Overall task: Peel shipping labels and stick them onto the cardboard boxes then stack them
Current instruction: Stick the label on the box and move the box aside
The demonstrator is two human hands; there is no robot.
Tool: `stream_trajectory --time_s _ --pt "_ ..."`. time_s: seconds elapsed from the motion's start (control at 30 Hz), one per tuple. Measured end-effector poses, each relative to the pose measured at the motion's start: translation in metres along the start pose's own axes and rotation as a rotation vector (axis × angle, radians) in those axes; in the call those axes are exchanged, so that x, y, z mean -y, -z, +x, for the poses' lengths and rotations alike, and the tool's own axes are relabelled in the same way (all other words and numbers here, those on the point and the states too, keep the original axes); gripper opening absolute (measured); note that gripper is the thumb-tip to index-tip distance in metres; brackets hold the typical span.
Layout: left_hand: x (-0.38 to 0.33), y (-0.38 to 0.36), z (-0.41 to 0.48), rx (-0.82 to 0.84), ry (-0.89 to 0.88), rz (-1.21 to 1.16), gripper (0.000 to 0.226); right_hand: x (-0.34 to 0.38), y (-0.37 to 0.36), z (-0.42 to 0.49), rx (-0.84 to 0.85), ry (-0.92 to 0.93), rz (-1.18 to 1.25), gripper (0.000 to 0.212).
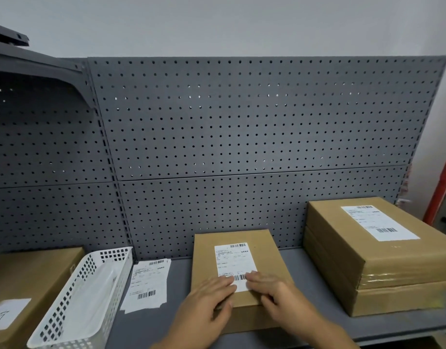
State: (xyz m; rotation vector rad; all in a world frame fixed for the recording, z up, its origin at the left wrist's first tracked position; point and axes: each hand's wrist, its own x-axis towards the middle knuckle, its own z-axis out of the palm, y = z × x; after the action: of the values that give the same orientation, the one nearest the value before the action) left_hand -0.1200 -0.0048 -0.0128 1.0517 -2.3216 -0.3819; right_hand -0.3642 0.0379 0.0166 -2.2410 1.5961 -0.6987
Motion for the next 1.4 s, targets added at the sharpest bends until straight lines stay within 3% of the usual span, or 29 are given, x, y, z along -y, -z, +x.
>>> stream_trajectory --time_s 0.13,0.33,0.57,0.67,0.8,0.9,1.07,1.17,1.33,1.4 --pt "-0.002 -0.006 -0.002 -0.095 -0.016 0.043 0.040 0.001 -0.001 0.003 0.000 0.061 -0.091 0.052" --pt "-0.020 0.009 0.000 0.002 -0.002 0.089 0.048 0.006 0.002 0.004 -0.007 0.089 -0.170 0.049" --pt "-0.019 0.014 0.000 0.066 0.010 0.026 0.044 0.005 0.008 0.001 -0.035 0.005 0.055 0.048" --pt "-0.015 0.016 0.001 0.069 0.061 -0.049 0.045 0.001 0.005 -0.003 -0.139 -0.043 0.092 0.046" --pt "-0.014 0.014 -0.007 -0.111 0.155 -0.109 0.046 -0.004 0.008 -0.011 -0.332 -0.138 0.036 0.038" --pt "-0.010 0.011 -0.013 -0.227 0.335 -0.265 0.054 -0.011 0.010 -0.014 -0.408 -0.268 0.046 0.049" --pt "-0.011 0.012 -0.017 -0.181 0.632 -0.704 0.083 -0.013 0.010 -0.018 -0.424 -0.502 0.456 0.067" --pt "-0.013 0.010 -0.018 -0.199 0.710 -0.828 0.083 -0.018 0.004 -0.018 -0.398 -0.590 0.680 0.080" --pt "-0.015 0.011 -0.018 -0.240 0.757 -0.964 0.085 -0.010 0.004 -0.017 -0.400 -0.606 0.897 0.038" --pt "-0.017 0.012 -0.020 -0.233 0.765 -1.014 0.089 -0.010 0.002 -0.017 -0.404 -0.616 0.938 0.031"
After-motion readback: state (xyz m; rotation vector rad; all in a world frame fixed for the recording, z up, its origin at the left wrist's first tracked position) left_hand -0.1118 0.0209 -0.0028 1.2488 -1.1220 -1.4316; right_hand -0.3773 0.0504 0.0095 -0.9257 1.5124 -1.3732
